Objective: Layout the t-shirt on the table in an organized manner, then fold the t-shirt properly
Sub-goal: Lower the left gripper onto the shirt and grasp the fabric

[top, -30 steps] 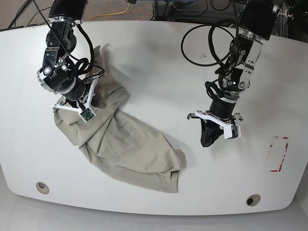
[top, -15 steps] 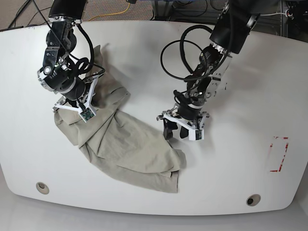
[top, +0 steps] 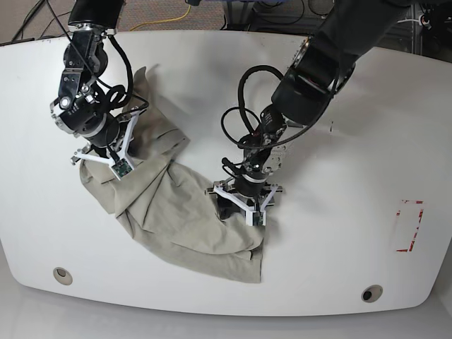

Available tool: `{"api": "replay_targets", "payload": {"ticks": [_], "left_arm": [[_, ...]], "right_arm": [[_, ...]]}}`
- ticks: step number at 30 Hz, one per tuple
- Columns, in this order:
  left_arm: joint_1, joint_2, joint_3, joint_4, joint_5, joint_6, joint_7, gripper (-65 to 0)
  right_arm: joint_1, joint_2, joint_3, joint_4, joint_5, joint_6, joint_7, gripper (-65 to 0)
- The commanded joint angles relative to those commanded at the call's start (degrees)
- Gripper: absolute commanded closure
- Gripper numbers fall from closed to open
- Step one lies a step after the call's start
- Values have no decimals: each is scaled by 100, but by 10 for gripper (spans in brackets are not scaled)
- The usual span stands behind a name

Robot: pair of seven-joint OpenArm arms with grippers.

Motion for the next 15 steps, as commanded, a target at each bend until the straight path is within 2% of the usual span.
{"api": "replay_targets", "payload": {"ticks": [10, 13, 15], "left_arm": [[-97, 0, 0, -44, 0, 0, -62, -382], [-97, 0, 0, -44, 0, 0, -70, -293], [-97, 0, 0, -35, 0, 0, -70, -260]], "right_arm": [[0, 9, 0, -9, 0, 0, 0, -6], [0, 0, -9, -9, 0, 0, 0, -6], [9, 0, -9, -9, 0, 0, 0, -6]]}}
